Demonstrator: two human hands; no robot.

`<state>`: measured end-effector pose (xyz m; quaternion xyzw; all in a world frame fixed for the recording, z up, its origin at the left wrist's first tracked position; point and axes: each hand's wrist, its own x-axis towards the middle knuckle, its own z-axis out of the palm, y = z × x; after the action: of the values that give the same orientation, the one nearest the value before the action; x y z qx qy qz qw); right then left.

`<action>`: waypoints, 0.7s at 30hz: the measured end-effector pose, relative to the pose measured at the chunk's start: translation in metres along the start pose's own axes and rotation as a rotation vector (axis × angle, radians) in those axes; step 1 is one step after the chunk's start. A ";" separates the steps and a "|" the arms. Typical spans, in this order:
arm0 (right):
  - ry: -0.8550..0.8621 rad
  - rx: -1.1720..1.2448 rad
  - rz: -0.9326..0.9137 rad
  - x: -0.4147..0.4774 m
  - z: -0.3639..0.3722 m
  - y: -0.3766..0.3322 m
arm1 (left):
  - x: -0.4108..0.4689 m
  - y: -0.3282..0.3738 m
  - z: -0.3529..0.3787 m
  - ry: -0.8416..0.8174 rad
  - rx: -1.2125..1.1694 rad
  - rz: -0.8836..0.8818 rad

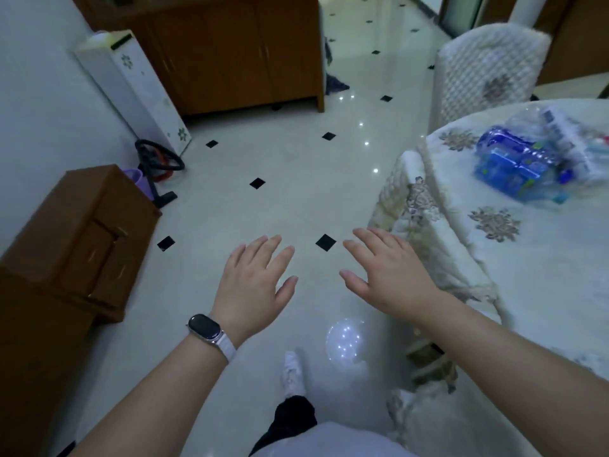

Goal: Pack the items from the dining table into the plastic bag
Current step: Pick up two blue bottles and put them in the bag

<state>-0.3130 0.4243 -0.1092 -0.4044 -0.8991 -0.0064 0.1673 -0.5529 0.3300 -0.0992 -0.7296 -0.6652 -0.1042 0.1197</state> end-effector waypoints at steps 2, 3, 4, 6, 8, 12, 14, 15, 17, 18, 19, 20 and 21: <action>-0.008 -0.031 0.035 0.024 0.006 0.003 | 0.026 -0.021 0.012 0.027 -0.033 0.032; -0.022 -0.047 0.054 0.037 0.008 0.003 | 0.039 -0.032 0.017 0.037 -0.052 0.046; -0.035 -0.061 0.072 0.052 0.009 0.004 | 0.052 -0.043 0.021 0.043 -0.069 0.060; -0.053 -0.093 0.098 0.083 0.010 0.004 | 0.078 -0.066 0.031 0.059 -0.087 0.090; -0.054 -0.131 0.124 0.111 0.011 0.004 | 0.104 -0.090 0.041 0.085 -0.113 0.117; -0.063 -0.168 0.205 0.157 0.016 0.011 | 0.161 -0.124 0.063 0.092 -0.150 0.159; -0.065 -0.172 0.267 0.168 0.018 0.018 | 0.187 -0.129 0.070 0.089 -0.194 0.183; -0.071 -0.188 0.296 0.172 0.019 0.024 | 0.200 -0.130 0.072 0.096 -0.212 0.206; -0.096 -0.212 0.344 0.182 0.022 0.038 | 0.230 -0.131 0.079 0.106 -0.232 0.254; -0.101 -0.210 0.366 0.188 0.024 0.047 | 0.246 -0.131 0.084 0.108 -0.239 0.271; -0.101 -0.203 0.387 0.194 0.026 0.057 | 0.261 -0.131 0.090 0.106 -0.246 0.283; -0.096 -0.196 0.409 0.200 0.030 0.067 | 0.276 -0.130 0.097 0.100 -0.251 0.295; -0.086 -0.192 0.430 0.207 0.035 0.078 | 0.292 -0.128 0.105 0.091 -0.255 0.309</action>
<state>-0.3939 0.6322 -0.0885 -0.6004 -0.7940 -0.0388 0.0873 -0.6544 0.6495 -0.1031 -0.8269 -0.5205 -0.2008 0.0709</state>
